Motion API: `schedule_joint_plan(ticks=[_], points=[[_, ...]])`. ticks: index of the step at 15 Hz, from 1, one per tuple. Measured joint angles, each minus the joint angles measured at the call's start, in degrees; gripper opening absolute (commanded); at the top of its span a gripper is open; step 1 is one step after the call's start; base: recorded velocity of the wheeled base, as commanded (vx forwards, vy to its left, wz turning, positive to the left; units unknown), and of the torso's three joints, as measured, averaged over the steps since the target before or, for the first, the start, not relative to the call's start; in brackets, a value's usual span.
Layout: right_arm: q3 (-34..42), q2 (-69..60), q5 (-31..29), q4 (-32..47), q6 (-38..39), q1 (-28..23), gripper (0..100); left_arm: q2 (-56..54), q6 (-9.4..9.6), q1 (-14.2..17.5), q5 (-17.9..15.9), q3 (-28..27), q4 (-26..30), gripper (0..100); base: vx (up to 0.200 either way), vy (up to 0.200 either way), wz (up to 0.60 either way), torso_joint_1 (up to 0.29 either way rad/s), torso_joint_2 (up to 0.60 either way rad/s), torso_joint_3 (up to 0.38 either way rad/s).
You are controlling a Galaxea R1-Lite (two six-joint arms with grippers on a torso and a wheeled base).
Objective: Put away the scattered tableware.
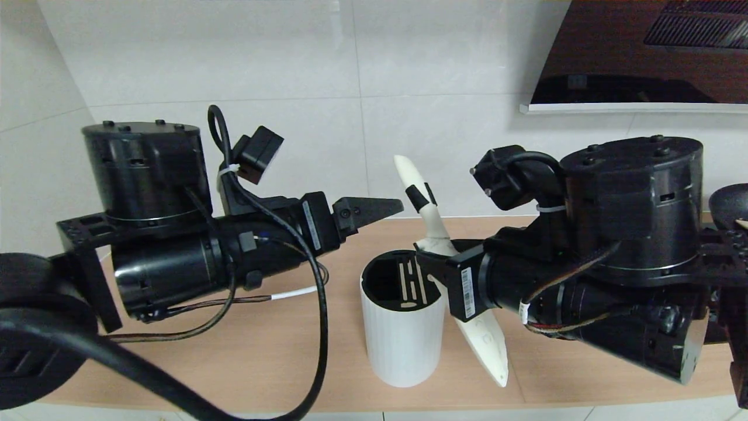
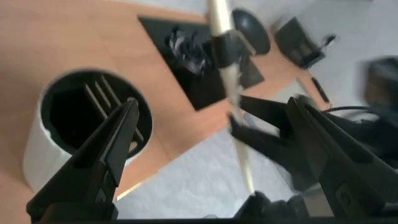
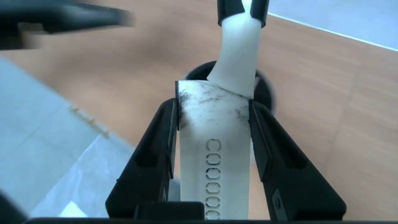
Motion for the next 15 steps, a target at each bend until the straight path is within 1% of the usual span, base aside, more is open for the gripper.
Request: schedule_joint_plan(ticks=[1, 2, 4, 7, 9, 15], points=[[0.09, 0.05, -0.02, 0.05, 0.00, 0.59, 0, 1.29, 0.06, -0.52, 1.19, 0.00, -2.91, 100, 0.000, 0.000, 0.00, 0.000, 0.00, 0.000], [0.12, 0.24, -0.07, 0.02, 0.00, 1.05, 0, 2.57, 0.20, -1.27, 3.34, 0.06, -4.88, 100, 0.000, 0.000, 0.00, 0.000, 0.00, 0.000], [0.23, 1.00, -0.07, 0.05, 0.11, 1.74, 0, 4.61, 0.44, -2.84, 6.02, 0.17, -6.57, 100, 0.000, 0.000, 0.00, 0.000, 0.00, 0.000], [0.28, 2.27, -0.07, 0.05, 0.24, 1.96, 0, 6.03, 0.48, -4.11, 6.27, 0.23, -7.20, 100, 0.000, 0.000, 0.00, 0.000, 0.00, 0.000], [0.28, 2.79, -0.05, 0.02, 0.27, 2.32, 0, 6.34, 0.48, -4.19, 6.45, 0.23, -8.68, 100, 0.000, 0.000, 0.00, 0.000, 0.00, 0.000], [0.28, 3.04, -0.05, 0.02, 1.48, 3.32, 0, 6.53, 0.48, -4.30, 6.64, 0.28, -8.90, 100, 0.000, 0.000, 0.00, 0.000, 0.00, 0.000]])
